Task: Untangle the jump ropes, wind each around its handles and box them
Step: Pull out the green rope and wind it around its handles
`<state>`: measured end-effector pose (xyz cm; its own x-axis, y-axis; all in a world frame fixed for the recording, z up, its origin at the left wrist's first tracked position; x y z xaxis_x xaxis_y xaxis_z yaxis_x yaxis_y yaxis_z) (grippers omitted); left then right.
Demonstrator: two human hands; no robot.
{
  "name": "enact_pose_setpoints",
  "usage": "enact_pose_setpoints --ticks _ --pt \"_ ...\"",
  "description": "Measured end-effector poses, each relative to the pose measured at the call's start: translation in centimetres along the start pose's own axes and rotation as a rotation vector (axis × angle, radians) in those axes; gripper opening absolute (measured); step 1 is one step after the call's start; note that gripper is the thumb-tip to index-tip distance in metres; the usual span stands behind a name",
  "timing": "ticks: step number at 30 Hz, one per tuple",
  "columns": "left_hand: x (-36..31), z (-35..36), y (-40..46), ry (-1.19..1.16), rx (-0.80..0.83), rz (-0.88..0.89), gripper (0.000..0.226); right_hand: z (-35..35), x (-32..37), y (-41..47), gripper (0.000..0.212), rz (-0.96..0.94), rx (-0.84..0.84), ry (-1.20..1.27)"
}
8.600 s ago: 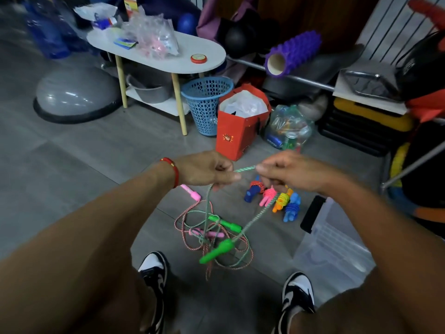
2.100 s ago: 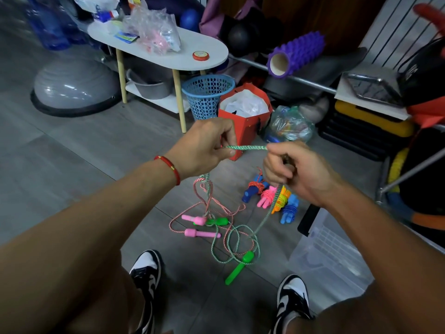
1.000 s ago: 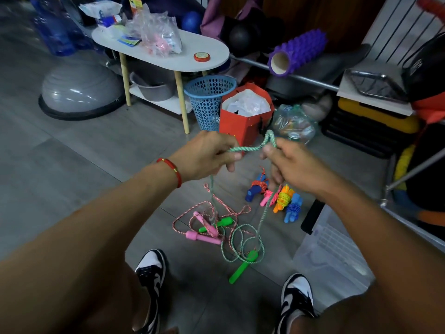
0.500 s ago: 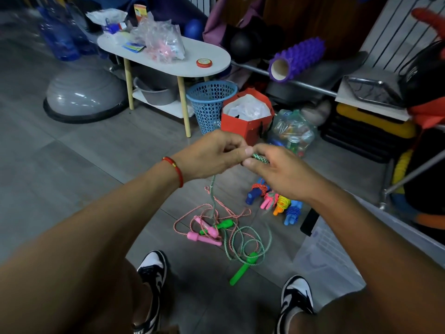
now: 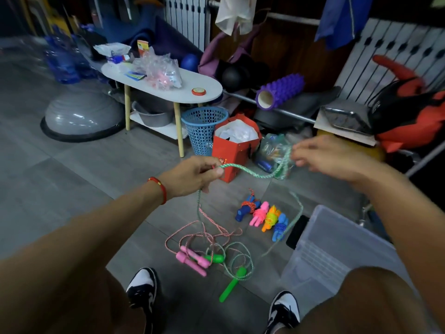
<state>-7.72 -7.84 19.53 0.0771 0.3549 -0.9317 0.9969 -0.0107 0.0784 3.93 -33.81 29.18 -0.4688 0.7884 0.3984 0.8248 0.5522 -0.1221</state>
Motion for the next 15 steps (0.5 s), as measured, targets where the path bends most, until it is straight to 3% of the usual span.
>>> enact_pose_setpoints --ticks 2,4,5,8,10,12,15 --pt "-2.2 0.4 0.6 0.052 0.048 0.067 0.021 1.8 1.6 -0.1 0.051 -0.058 0.030 -0.306" --pt "-3.8 0.6 1.2 0.128 0.065 0.127 0.018 4.2 3.8 -0.6 0.076 -0.202 0.017 -0.356" --pt "-4.3 0.7 1.5 0.195 0.054 0.153 0.018 5.2 4.7 -0.5 0.072 -0.258 0.017 -0.301" --pt "-5.0 0.6 1.5 0.285 -0.005 0.178 0.020 6.8 5.5 0.3 0.008 -0.297 -0.064 -0.269" --pt "-4.5 -0.2 0.9 0.128 -0.051 0.129 0.031 5.9 5.6 0.4 0.025 -0.358 -0.140 -0.239" --pt "-3.2 -1.0 0.0 0.020 -0.059 0.057 0.037 4.2 5.1 0.3 0.030 -0.399 -0.241 -0.047" --pt "0.3 -1.5 -1.6 0.012 -0.058 -0.041 0.036 0.8 2.6 1.0 0.032 -0.264 -0.459 0.281"
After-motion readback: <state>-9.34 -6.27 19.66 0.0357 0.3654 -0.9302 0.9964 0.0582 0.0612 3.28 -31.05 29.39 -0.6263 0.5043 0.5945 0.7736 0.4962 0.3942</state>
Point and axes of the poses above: each hand's wrist, its own y-axis towards the middle knuckle, its own z-axis out of the palm, x = y × z, the point moved 1 cm from there along y, towards the middle knuckle, and after that the axes turned 15 degrees about -y, right-handed, at the moved point
